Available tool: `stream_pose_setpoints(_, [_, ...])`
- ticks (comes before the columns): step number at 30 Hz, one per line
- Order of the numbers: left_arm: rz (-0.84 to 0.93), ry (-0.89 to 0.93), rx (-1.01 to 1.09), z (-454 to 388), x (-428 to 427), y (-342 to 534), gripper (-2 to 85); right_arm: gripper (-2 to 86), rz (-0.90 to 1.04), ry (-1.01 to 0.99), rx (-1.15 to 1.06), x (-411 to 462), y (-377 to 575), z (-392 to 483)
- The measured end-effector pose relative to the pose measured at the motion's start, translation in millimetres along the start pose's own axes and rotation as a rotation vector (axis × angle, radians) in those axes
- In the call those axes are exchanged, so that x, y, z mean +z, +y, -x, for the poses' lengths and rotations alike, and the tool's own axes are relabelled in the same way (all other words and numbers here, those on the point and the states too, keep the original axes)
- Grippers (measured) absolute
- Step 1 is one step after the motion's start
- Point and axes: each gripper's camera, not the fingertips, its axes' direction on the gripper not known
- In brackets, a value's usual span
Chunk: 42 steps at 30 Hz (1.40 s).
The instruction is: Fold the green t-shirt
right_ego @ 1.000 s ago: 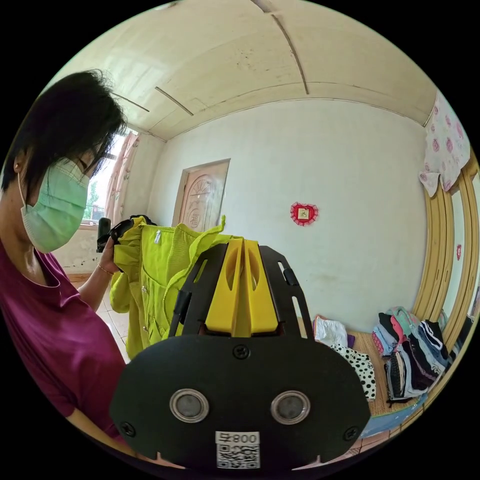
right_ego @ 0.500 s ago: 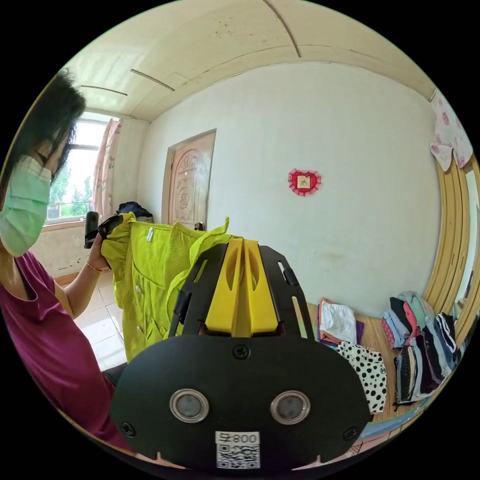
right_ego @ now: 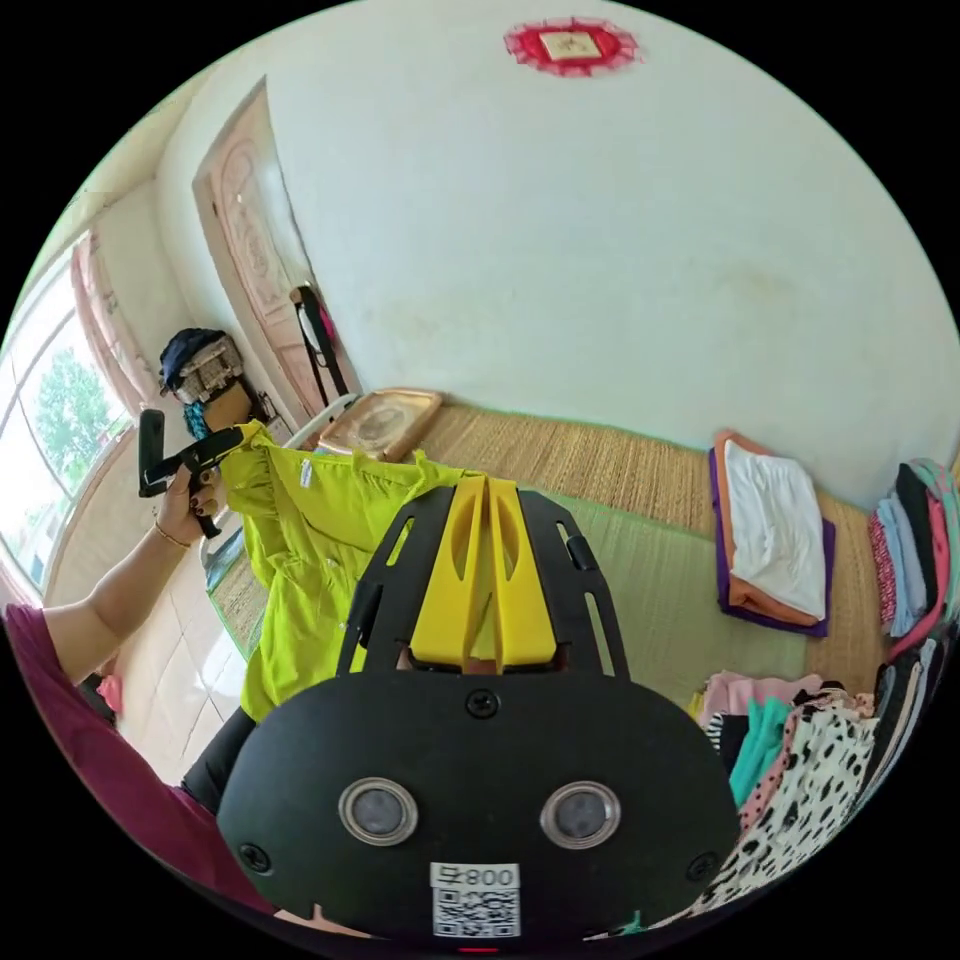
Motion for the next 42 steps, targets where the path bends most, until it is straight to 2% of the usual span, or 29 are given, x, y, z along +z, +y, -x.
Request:
stream_pose_setpoints(6, [0.253,-0.083,-0.232,150.7,180.6,19.8,2.6,2.3,0.271,-0.093,0.154,230.1,-26.5,-76.7])
stream_pose_setpoints(10, [0.259,-0.079,-0.324,204.6,217.6,41.8,3.3,4.6,0.304,-0.105,0.286,301.7,-14.1,-109.7])
stream_pose_setpoints(13, [0.266,-0.050,-0.265,224.5,219.7,61.5,3.8,5.8,0.255,-0.063,0.288,303.7,8.1,-110.1])
stream_pose_setpoints(17, [0.351,-0.151,-0.168,241.8,214.7,108.8,3.7,6.3,0.238,-0.011,0.292,302.5,54.6,-98.2])
stream_pose_setpoints(23, [0.428,-0.327,-0.209,287.1,229.7,163.4,2.2,6.0,0.347,0.006,0.292,359.0,99.4,-74.7])
stream_pose_setpoints(27, [0.532,-0.454,-0.186,307.5,259.8,183.9,0.8,2.7,0.488,0.101,0.271,420.9,120.6,-56.2])
stream_pose_setpoints(31, [0.526,-0.494,-0.140,316.0,264.4,200.1,0.4,0.7,0.407,0.158,0.350,418.9,155.0,-37.5])
stream_pose_setpoints(37, [0.479,-0.509,-0.197,334.1,250.0,237.5,0.2,0.1,0.313,0.159,0.455,409.2,213.6,2.8])
stream_pose_setpoints(42, [0.401,-0.507,-0.181,341.1,233.5,244.4,0.2,0.0,0.271,0.161,0.405,424.5,199.6,21.6])
